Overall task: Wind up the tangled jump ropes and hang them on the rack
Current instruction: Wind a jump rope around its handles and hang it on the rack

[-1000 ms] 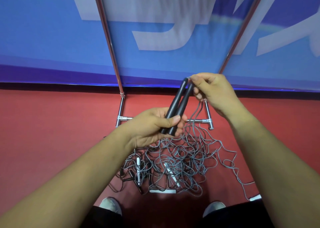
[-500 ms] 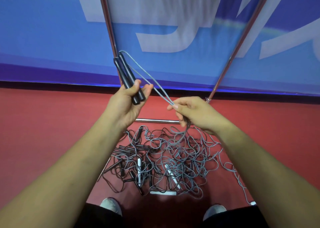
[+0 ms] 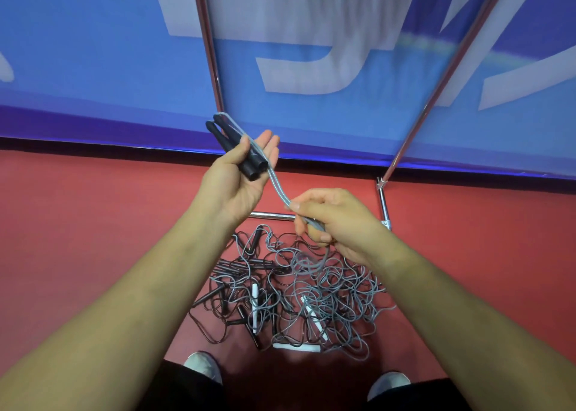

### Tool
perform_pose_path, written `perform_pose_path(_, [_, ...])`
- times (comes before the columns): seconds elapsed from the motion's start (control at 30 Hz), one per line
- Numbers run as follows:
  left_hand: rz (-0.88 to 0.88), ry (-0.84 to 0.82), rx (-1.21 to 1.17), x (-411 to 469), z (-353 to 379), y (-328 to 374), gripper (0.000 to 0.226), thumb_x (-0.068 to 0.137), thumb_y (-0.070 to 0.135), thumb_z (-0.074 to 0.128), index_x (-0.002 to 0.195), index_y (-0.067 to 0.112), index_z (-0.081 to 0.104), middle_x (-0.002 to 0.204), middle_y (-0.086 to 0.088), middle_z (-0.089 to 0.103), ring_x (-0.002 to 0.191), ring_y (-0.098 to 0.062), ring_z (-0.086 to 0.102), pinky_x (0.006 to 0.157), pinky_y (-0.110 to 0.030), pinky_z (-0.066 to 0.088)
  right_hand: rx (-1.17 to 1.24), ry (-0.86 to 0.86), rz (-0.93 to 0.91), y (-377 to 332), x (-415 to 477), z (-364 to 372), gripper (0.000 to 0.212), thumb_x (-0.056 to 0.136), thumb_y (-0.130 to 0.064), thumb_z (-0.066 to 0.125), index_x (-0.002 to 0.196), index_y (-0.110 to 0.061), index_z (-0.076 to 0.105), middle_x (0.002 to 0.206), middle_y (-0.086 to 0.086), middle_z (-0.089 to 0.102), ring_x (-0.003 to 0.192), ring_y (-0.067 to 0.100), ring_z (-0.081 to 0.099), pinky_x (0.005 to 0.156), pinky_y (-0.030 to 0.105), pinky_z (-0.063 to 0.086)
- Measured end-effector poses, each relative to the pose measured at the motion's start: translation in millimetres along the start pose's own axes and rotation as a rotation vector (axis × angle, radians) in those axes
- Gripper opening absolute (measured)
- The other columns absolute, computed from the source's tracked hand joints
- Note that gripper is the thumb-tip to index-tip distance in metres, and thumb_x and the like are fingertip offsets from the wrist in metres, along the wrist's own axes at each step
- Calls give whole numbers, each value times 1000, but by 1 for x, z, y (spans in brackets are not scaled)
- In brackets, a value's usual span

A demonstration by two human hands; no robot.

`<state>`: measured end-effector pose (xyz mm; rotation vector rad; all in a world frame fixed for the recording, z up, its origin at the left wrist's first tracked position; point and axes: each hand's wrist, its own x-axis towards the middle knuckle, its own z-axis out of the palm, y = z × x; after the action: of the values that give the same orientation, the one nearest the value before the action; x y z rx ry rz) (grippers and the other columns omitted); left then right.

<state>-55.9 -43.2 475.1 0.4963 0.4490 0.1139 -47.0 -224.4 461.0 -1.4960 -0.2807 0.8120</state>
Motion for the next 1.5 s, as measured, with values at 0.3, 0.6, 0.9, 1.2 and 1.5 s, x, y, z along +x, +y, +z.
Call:
perform_pose_path(0.3, [-44,28,160,-3,5,-1,24,105,25,47,124,20,61,123,-30,61,119,-42,60,92,-51,53,10,-21,98,0,3,2,11,95,-8,59,94,-2,67,54,7,51,36,8,25,40,18,16])
perform_pose_path(0.6, [-72,10,140,-1,7,-3,23,106,25,44,116,11,59,106,2,74,113,-14,63,80,-25,50,-14,-108,176,-7,4,3,12,95,-8,60,95,-1,69,54,7,48,35,7,23,39,16,15])
perform_pose_path(0.9, [-33,33,55,5,-3,1,5,102,15,53,103,12,49,75,-12,69,75,-32,74,70,-38,62,-52,-36,132,-11,-3,11,20,100,-16,55,100,1,65,54,3,53,39,10,40,43,22,31])
perform_pose_path(1.2, [203,103,652,24,-29,11,14,104,10,49,107,14,36,66,-4,44,51,-14,42,47,-24,40,-205,-64,175,-27,-31,11,8,96,-9,62,95,-2,65,57,3,56,39,9,45,40,20,34])
perform_pose_path(1.5, [170,42,1238,16,-32,5,14,102,11,55,105,11,42,73,-7,51,49,-14,51,47,-22,47,-872,200,-215,-55,-43,-12,12,92,-26,66,82,-22,71,61,-6,61,48,8,52,48,25,46])
